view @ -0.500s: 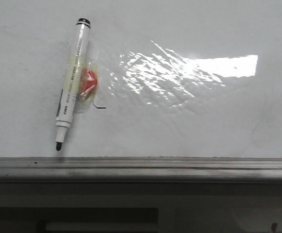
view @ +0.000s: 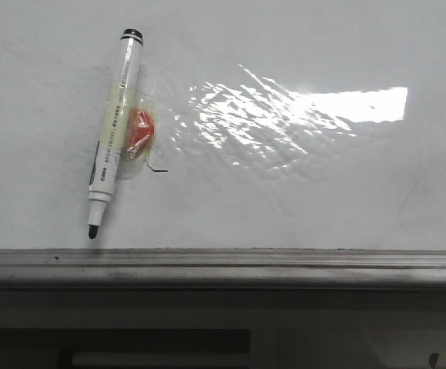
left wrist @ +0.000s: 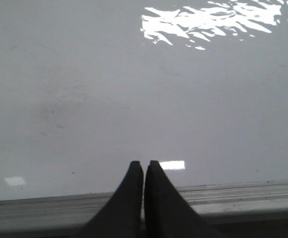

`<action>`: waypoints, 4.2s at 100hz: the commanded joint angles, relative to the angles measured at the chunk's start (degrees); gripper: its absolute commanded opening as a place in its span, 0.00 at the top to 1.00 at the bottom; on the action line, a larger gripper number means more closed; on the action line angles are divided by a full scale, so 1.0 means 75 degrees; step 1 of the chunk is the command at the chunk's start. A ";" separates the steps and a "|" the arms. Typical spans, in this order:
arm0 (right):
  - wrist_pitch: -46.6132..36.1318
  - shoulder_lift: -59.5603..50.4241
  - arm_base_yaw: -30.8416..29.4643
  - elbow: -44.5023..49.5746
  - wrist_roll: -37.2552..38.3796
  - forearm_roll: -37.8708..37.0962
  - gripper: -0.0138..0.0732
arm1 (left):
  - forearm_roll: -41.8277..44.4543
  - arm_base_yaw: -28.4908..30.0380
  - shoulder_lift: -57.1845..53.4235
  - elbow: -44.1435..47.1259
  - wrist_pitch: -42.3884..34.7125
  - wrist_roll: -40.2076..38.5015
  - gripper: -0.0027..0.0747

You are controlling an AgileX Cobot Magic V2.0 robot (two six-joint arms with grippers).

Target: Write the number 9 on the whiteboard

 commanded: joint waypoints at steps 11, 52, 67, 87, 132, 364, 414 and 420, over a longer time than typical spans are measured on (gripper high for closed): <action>-0.0090 -0.0126 -0.0053 0.0206 -0.0046 -0.0037 0.91 | 0.0002 -0.0069 -0.0220 0.0134 -0.0636 -0.0086 0.99; -0.2287 -0.0126 -0.0053 0.0206 0.0001 0.0471 0.91 | -0.2340 -0.0069 -0.0220 0.0134 -0.1547 -0.0155 0.99; -0.3976 -0.0126 -0.0053 0.0206 0.0012 0.2618 0.91 | -0.4715 -0.0069 -0.0220 0.0134 -0.2316 -0.0155 0.99; -0.4719 -0.0126 -0.0053 -0.0021 0.0012 0.4804 0.91 | -0.6716 -0.0069 -0.0220 0.0035 -0.2265 -0.0139 0.99; 0.2114 0.2706 -0.0053 -0.4117 -0.1710 0.2949 0.72 | -0.3324 -0.0247 0.3766 -0.3886 0.1791 0.1083 0.52; 0.1907 0.8289 0.3903 -0.6620 -0.8704 0.8277 0.31 | -0.7350 -0.5000 0.7520 -0.5364 0.2379 1.1090 0.99; 0.1557 0.8712 0.3903 -0.6620 -0.8704 0.8342 0.58 | -0.7350 -0.5000 0.7520 -0.5364 0.2379 1.1090 0.99; 0.1572 0.8712 0.3917 -0.6620 -0.8704 0.8459 0.63 | -0.7350 -0.5000 0.7520 -0.5364 0.2379 1.1090 0.99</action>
